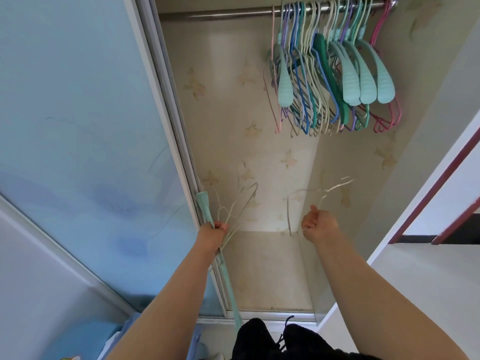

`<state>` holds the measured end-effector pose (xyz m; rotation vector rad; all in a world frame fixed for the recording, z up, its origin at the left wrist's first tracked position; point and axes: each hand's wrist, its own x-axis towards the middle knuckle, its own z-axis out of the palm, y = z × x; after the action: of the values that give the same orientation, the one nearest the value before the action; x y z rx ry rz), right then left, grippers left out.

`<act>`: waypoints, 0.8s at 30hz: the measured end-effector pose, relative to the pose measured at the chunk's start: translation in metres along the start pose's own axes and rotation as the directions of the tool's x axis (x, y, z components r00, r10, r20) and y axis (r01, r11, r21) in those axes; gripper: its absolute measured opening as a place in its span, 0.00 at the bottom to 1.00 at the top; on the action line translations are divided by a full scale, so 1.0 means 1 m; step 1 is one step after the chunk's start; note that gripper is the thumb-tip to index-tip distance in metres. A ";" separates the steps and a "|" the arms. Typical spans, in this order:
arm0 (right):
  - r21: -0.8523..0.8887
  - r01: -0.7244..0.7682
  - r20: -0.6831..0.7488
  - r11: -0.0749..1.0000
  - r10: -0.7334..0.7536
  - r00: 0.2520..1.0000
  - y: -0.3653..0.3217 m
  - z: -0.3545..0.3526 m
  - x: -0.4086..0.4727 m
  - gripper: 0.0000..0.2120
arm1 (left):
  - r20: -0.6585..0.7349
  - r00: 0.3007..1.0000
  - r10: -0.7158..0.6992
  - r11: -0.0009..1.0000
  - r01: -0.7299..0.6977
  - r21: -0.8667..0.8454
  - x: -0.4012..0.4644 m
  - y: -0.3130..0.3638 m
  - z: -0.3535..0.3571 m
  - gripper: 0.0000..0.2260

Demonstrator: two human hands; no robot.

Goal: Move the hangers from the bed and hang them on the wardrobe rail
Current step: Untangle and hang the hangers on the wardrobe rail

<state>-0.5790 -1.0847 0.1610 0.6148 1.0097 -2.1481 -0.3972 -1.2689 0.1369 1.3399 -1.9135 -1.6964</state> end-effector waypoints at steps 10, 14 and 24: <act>-0.844 0.224 0.186 0.488 -0.126 0.974 0.039 0.032 -0.036 0.11 | 0.064 0.996 -0.068 0.975 0.080 -0.208 -0.003 0.050 0.019 0.11; -0.809 0.421 0.378 0.411 -0.185 0.907 0.030 0.074 -0.063 0.24 | 0.057 0.998 -0.023 0.971 0.036 -0.237 -0.007 0.072 0.019 0.07; -0.732 0.660 0.558 0.167 -0.409 0.722 0.009 0.149 -0.081 0.23 | -0.061 0.996 0.070 0.894 -0.089 -0.439 -0.013 0.152 0.017 0.05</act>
<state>-0.5373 -1.1775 0.2972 -0.6878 2.2631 -1.6235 -0.4716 -1.2632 0.2709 1.0935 -1.4145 -1.8927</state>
